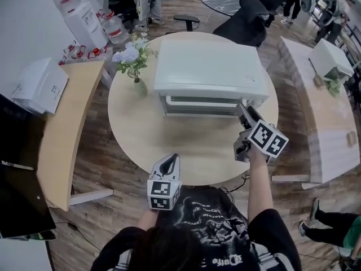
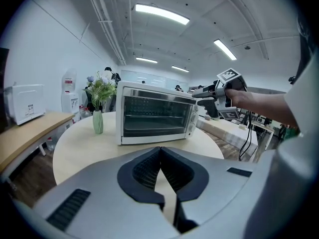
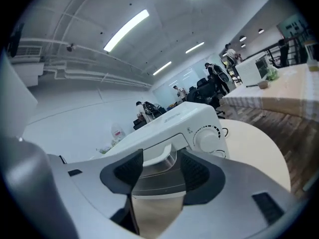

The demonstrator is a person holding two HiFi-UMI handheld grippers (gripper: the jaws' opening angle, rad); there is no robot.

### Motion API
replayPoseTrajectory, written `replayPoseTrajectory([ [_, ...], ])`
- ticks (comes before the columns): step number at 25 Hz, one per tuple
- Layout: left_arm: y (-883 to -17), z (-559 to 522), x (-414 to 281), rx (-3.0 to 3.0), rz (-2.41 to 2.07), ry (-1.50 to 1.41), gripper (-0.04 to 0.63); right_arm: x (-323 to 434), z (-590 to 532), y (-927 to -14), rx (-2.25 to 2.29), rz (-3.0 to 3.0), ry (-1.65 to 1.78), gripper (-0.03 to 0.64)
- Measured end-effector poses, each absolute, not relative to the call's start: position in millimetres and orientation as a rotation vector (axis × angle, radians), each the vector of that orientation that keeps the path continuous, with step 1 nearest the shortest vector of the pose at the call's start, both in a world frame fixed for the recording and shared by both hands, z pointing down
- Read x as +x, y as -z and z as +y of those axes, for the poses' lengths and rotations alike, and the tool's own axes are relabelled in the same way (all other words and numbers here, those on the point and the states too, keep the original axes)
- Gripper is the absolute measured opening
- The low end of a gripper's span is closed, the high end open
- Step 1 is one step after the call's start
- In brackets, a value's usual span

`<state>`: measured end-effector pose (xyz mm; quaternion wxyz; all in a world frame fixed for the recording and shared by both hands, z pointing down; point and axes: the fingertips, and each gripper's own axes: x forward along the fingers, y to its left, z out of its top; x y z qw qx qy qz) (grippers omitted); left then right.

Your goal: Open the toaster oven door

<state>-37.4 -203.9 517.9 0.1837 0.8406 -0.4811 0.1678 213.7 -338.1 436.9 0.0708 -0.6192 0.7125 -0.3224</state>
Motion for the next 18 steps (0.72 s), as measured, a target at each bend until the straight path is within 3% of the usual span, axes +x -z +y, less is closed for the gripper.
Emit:
replayPoseTrajectory([
  [6,-524.5,-198.9,-45.5,2.321,-1.390,-0.464,0.017,215.5,-349.3,-446.5,-1.679,2.042,1.132,0.189],
  [18,-533.5,-193.6,-48.3,2.277,-1.401,-0.458,0.017,210.9,-359.0,-451.1,-1.610,2.037,1.259,0.181],
])
